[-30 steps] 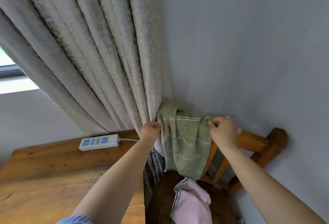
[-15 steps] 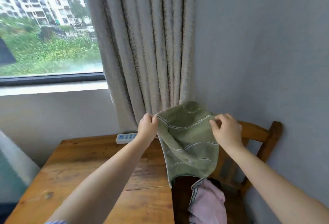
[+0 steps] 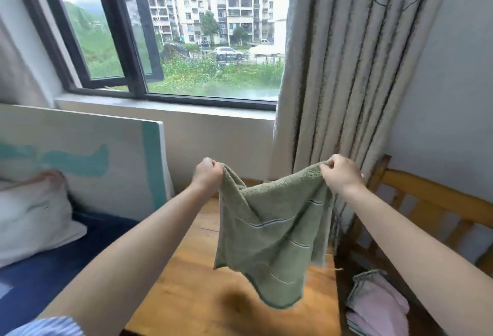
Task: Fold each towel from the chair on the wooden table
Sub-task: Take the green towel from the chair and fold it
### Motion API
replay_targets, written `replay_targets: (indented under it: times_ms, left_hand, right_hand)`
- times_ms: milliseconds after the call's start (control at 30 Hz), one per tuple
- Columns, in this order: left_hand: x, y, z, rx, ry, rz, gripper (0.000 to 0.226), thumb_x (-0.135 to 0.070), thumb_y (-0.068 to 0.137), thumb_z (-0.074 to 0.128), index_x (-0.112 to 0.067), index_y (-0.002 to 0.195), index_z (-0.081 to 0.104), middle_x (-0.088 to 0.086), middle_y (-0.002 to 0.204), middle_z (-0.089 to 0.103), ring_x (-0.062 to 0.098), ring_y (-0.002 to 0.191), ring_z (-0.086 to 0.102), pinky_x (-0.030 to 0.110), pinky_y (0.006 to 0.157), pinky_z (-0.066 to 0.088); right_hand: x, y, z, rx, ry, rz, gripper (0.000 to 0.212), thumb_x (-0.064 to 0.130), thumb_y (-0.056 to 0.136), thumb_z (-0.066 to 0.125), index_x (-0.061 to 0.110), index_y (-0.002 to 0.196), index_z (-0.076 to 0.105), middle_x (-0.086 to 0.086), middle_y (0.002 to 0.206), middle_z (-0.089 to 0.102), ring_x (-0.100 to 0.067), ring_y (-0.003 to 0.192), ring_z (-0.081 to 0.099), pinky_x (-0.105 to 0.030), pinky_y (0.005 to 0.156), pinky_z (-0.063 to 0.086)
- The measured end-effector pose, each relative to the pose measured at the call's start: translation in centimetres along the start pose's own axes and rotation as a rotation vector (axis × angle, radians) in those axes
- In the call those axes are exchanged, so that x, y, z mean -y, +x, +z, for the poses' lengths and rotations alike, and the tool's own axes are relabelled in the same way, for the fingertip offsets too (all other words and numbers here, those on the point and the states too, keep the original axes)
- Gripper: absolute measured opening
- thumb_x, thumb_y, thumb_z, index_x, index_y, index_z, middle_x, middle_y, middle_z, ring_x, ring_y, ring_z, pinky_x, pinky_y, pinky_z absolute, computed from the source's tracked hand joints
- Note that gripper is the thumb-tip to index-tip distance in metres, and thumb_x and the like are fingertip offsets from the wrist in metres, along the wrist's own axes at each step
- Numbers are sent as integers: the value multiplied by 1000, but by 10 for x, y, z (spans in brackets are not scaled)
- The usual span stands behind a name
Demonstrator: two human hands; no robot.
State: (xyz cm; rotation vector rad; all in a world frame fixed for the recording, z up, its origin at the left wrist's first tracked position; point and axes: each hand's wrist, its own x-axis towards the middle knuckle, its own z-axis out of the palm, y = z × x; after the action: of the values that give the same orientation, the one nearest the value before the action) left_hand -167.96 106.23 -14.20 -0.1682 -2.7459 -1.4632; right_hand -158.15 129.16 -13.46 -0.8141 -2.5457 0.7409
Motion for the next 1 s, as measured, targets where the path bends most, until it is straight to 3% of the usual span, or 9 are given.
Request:
replay_targets:
  times_ms: [133,233,400,500,567,667,767,900,1000]
  left_hand:
    - [38,9,-37,-79,67,-89,27,-11,94,36,5,108,53,23,118,55,34,111,51,36,91,41]
    - [58,20,-55,-130,63,-150,27,-10,95,36,6,111,52,23,122,53,33,115,49,34,95,39]
    - [84,42,-73,-197,14,-193,16,-10,97,35,-6,90,49,21,121,51,32,112,49,30,86,38]
    - [104,67,-73,-191,12,-196,15,-13,97,34,-8,86,42,18,116,52,31,104,50,27,79,36]
    - [118,85,-68,-142,37,-199,16,-13,97,33,-8,85,42,15,107,51,26,90,46,27,74,35]
    - [142,116,-49,-47,143,-246,27,-14,97,33,-16,70,38,7,97,45,21,85,41,27,70,33]
    - [168,131,-28,63,253,-308,18,-13,96,33,-13,80,40,7,96,46,23,86,43,29,73,37]
    - [206,137,-3,237,471,-378,14,-8,92,36,-7,90,50,15,108,57,33,95,54,32,69,39]
    - [242,134,16,437,641,-428,19,-7,93,36,-1,96,54,19,116,59,33,106,56,35,75,44]
  right_hand:
    - [35,3,42,171,-64,22,17,18,91,44,8,97,55,-15,120,56,-30,117,46,-45,103,27]
    - [55,9,69,228,-153,-46,20,15,90,45,4,102,56,-17,119,58,-32,115,49,-38,94,38]
    - [76,23,109,100,-448,-236,20,5,83,47,2,101,55,-18,111,60,-33,106,55,-35,82,44]
    - [90,40,136,-208,-539,-614,10,-9,56,60,-1,61,62,-18,65,61,-32,62,61,-33,55,48]
    - [96,42,151,-273,-533,-744,9,0,43,60,8,40,56,-9,44,52,-25,40,53,-24,41,42]
    - [81,46,204,-165,-530,-828,20,2,56,48,13,46,61,-3,45,51,-23,40,52,-24,43,42]
    - [53,30,258,-37,-551,-868,26,2,59,45,14,54,67,-1,47,55,-21,40,53,-23,45,43]
    - [14,-7,315,233,-584,-837,16,2,41,73,11,54,68,-3,45,56,-19,40,55,-23,44,45]
    - [-13,-41,350,490,-587,-726,38,15,18,86,6,49,65,-6,43,55,-17,38,54,-20,42,43]
